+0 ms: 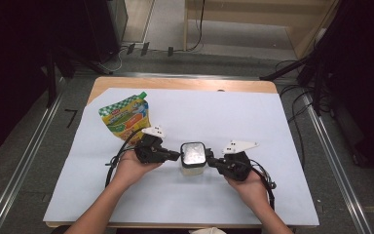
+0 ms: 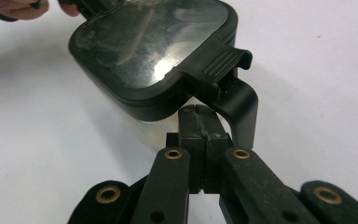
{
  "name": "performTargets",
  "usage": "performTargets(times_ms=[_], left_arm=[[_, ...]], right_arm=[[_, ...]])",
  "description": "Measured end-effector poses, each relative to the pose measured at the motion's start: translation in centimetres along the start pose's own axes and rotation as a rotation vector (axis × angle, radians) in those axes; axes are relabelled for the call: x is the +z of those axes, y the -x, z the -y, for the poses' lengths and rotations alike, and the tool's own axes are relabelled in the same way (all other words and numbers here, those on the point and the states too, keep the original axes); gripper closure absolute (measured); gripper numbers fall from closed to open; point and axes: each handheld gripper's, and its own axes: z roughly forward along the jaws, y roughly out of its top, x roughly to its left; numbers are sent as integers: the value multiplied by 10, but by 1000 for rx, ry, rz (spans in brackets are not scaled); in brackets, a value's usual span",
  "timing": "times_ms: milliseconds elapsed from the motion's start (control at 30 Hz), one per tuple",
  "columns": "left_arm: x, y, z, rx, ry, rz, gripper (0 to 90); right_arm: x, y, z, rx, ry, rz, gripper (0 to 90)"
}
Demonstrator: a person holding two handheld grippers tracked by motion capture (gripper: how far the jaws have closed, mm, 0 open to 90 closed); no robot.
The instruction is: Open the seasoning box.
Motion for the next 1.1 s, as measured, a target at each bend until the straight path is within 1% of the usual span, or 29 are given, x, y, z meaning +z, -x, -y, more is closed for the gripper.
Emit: performTargets(times_ms=[100,200,233,267,300,333,367,400,433,467,500,533,567,600,633,667,700,733,767,800,833,900,933,967,1000,1100], left_arm=[[0,-3,0,-5,5,-5,900],[0,-4,0,-9,8,-4,900],[-1,-5,-1,1,2,-2,900],[-1,-5,-1,1,2,-2,887],[-2,-5,-2,15,-10,-12,861],[-3,-4,-1,19,-12,-12,823],[-5,-4,-1,33,-9,-7,794],[-5,-4,-1,33,-9,-7,771],[-10,-1,0,85,-6,-5,733],[-10,-1,0,85,-6,-5,681],[-15,0,1,127,-12,9,631],[-15,0,1,127,-12,9,582],[-18,0,2,152,4,40,526],[-18,0,2,152,4,40,477],[-19,0,2,158,13,64,443],[-19,0,2,158,13,64,420],[-18,0,1,156,19,72,420],[-16,1,-1,166,22,80,348],[-15,1,-2,181,20,83,333],[-15,1,-2,181,20,83,304],[-12,3,-3,202,20,92,266],[-8,4,-4,228,-2,93,245],[-6,5,-6,240,-23,83,231],[-6,5,-6,240,-23,83,219],[-3,5,-8,253,-40,68,217],[0,4,-10,250,-42,74,218]], right_arm=[[1,-3,0,-7,-4,-15,900],[1,-4,0,-3,-7,-25,900],[2,-4,0,-3,-10,-36,900],[1,-4,0,-1,-13,-41,900],[1,-3,-1,1,-14,-46,900],[-1,-3,-1,5,-14,-53,900],[-2,-4,-2,4,-6,-52,900],[-4,-4,-3,0,0,-50,900],[-7,-4,-3,-5,3,-47,900],[-10,-4,-4,-9,9,-44,900],[-12,-3,-4,-4,12,-40,900],[-12,-3,-4,-4,12,-40,900],[-16,0,-3,6,15,-37,900],[-16,0,-3,6,15,-37,900],[-19,3,-2,14,15,-28,900],[-19,5,-2,20,15,-26,900],[-19,5,-2,20,15,-26,900],[-19,7,-2,23,11,-20,900],[-19,7,-2,23,12,-22,900],[-19,7,-2,23,12,-22,900],[-19,9,-2,29,14,-23,900],[-18,9,-2,27,9,-11,900],[-18,9,-2,27,6,-6,900],[-18,9,-2,27,6,-6,900],[-18,10,-1,30,1,-2,900],[-17,11,0,37,2,0,900]])
